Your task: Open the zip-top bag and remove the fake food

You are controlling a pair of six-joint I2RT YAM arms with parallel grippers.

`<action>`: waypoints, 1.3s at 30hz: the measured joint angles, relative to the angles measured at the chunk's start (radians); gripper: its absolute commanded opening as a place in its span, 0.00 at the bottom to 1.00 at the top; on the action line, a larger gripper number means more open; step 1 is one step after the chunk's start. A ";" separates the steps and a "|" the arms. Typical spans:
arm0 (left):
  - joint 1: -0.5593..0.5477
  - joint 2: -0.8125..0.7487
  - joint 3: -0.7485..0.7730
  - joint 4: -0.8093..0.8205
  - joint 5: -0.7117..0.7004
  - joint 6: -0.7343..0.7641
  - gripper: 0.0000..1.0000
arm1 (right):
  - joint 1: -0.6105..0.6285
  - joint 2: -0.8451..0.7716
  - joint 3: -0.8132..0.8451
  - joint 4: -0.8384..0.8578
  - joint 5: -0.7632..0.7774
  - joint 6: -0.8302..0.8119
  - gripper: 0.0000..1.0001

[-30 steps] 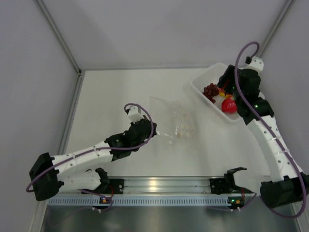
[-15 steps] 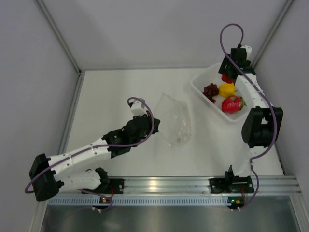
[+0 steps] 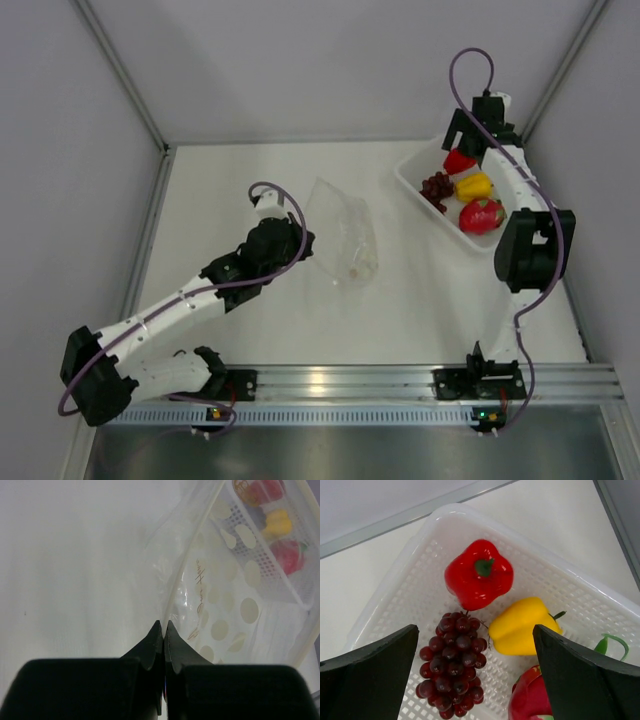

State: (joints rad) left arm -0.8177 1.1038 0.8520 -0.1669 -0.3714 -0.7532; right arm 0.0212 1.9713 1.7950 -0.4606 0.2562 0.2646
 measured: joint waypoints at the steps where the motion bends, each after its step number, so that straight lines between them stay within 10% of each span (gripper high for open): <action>1: 0.021 0.000 0.005 -0.013 0.005 0.004 0.00 | 0.000 -0.008 -0.002 -0.006 -0.005 0.006 1.00; 15: 0.281 0.137 0.352 -0.212 -0.032 0.161 0.00 | 0.000 -0.837 -0.737 0.200 -0.463 0.214 0.99; 26: 0.342 0.678 0.795 -0.432 -0.187 0.391 0.00 | 0.000 -1.195 -0.931 0.120 -0.513 0.207 0.99; 30: 0.341 0.826 0.873 -0.478 -0.170 0.428 0.13 | 0.000 -1.302 -0.931 0.045 -0.460 0.188 0.99; 36: 0.341 0.868 0.887 -0.510 -0.096 0.427 0.67 | 0.000 -1.453 -0.930 -0.040 -0.435 0.166 0.99; 37: 0.341 0.866 0.889 -0.510 -0.083 0.421 0.98 | 0.000 -1.475 -0.929 -0.051 -0.433 0.161 0.99; 39: 0.341 0.855 0.889 -0.513 -0.052 0.403 0.98 | 0.000 -1.508 -0.915 -0.088 -0.425 0.143 0.99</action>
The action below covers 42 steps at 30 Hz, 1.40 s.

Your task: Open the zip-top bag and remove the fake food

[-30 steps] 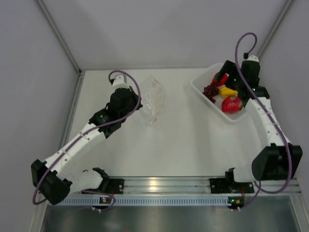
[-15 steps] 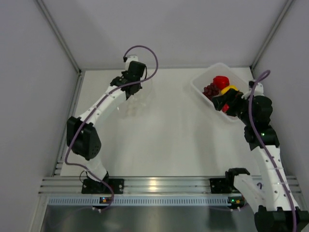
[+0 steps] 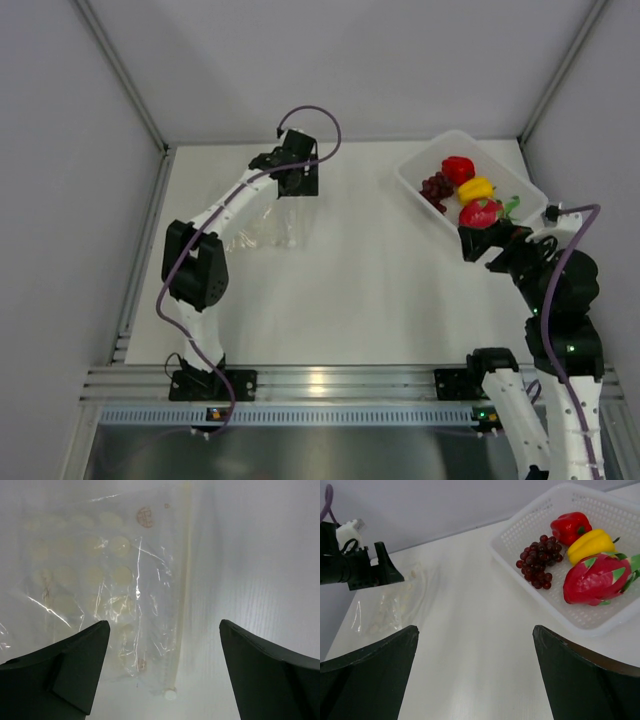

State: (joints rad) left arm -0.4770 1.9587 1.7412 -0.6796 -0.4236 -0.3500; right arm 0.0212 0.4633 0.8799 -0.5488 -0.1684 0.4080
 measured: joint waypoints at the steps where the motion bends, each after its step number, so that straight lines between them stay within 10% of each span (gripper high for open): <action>1: 0.000 -0.009 0.000 -0.001 0.017 -0.012 0.98 | 0.000 -0.008 0.011 -0.017 0.007 -0.010 1.00; 21: -0.002 -1.078 -0.692 -0.005 0.019 -0.138 0.98 | 0.000 -0.100 0.129 -0.224 0.069 -0.144 0.99; 42: 0.031 -1.420 -0.833 -0.081 -0.127 -0.032 0.98 | 0.035 -0.137 -0.025 -0.206 0.127 -0.152 0.99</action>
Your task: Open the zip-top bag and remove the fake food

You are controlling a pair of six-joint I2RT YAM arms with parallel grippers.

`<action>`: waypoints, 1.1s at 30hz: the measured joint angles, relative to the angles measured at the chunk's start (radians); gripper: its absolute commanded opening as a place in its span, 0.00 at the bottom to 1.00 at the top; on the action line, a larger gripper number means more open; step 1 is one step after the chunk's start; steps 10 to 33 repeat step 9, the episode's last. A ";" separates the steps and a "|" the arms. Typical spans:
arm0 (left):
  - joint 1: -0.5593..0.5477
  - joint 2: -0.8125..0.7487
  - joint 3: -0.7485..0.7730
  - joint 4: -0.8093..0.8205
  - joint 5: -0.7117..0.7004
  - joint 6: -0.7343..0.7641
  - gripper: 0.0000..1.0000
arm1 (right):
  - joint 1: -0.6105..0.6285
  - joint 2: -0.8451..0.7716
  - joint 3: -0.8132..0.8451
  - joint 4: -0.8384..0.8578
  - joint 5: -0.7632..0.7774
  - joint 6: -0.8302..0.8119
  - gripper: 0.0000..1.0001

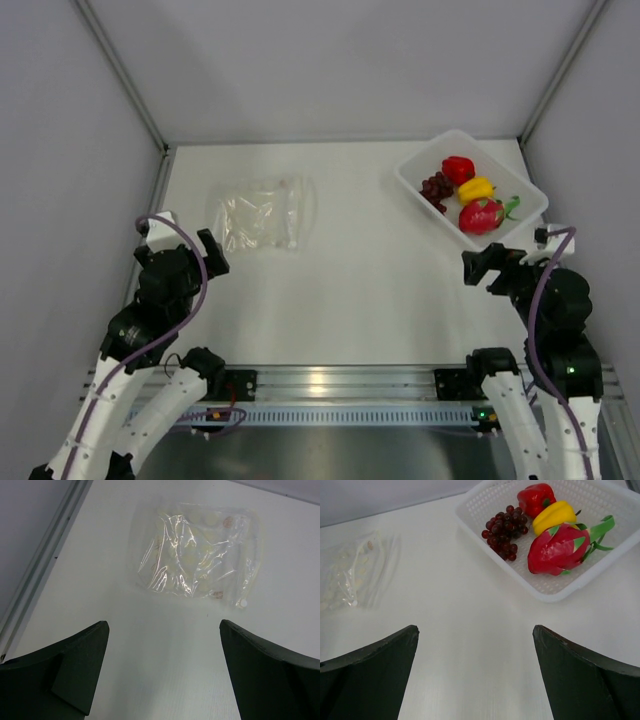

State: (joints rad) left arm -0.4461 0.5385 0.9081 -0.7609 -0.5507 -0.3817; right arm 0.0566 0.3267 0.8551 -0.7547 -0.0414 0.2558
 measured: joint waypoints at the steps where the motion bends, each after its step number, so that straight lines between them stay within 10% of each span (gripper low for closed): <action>1: 0.003 0.000 -0.002 0.000 -0.001 0.000 0.98 | 0.000 0.004 -0.019 0.016 -0.010 0.007 0.99; 33: 0.022 0.000 -0.014 0.001 0.000 0.001 0.98 | 0.000 0.075 -0.051 0.069 -0.008 0.025 1.00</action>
